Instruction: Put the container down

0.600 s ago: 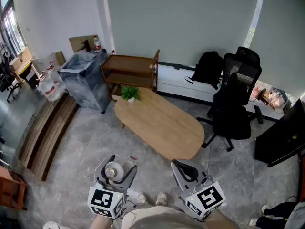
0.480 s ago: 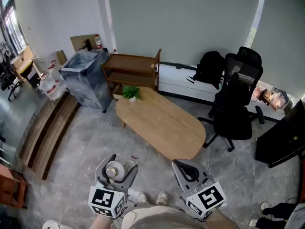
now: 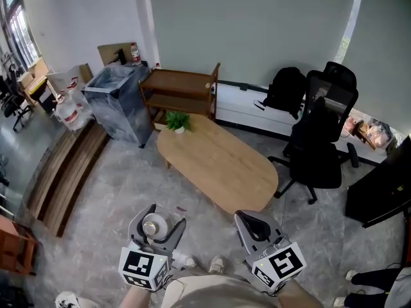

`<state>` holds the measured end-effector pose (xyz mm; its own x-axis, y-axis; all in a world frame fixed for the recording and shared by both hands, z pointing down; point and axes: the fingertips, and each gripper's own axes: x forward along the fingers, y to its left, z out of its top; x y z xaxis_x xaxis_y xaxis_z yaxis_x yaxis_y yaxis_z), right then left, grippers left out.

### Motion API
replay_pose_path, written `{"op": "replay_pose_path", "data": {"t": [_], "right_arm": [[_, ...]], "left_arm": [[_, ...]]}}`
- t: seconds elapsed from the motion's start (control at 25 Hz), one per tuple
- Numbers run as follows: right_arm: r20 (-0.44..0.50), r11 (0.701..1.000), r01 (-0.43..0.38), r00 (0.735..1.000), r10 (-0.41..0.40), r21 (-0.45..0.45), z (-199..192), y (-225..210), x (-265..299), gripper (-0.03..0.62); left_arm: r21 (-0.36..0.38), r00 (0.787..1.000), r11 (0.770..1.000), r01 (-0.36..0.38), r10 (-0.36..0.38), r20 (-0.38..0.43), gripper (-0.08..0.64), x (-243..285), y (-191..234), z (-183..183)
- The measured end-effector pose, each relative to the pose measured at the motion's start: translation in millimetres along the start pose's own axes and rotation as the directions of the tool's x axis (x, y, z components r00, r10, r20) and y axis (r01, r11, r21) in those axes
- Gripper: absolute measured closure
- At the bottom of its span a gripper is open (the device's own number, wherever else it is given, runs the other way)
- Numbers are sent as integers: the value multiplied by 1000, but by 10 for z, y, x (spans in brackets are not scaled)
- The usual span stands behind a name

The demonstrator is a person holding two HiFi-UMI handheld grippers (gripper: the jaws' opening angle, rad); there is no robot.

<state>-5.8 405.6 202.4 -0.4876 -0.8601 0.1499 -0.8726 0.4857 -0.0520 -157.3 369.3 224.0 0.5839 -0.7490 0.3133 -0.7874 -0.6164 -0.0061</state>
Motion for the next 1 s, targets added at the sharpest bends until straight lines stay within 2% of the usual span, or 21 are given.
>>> {"op": "replay_pose_path", "data": {"t": [0.48,1.0], "right_arm": [[7,1000,-16,1000,16,-16,-121,-194,91,597],[-27,1000,4,1000,-5,-19,-307,-663,753,597]], "left_arm": [[0,999,1000,-27,27,24,224,201,-9,-23],[4,1000,1000,3,-3,16,224,960,368,-16]]}}
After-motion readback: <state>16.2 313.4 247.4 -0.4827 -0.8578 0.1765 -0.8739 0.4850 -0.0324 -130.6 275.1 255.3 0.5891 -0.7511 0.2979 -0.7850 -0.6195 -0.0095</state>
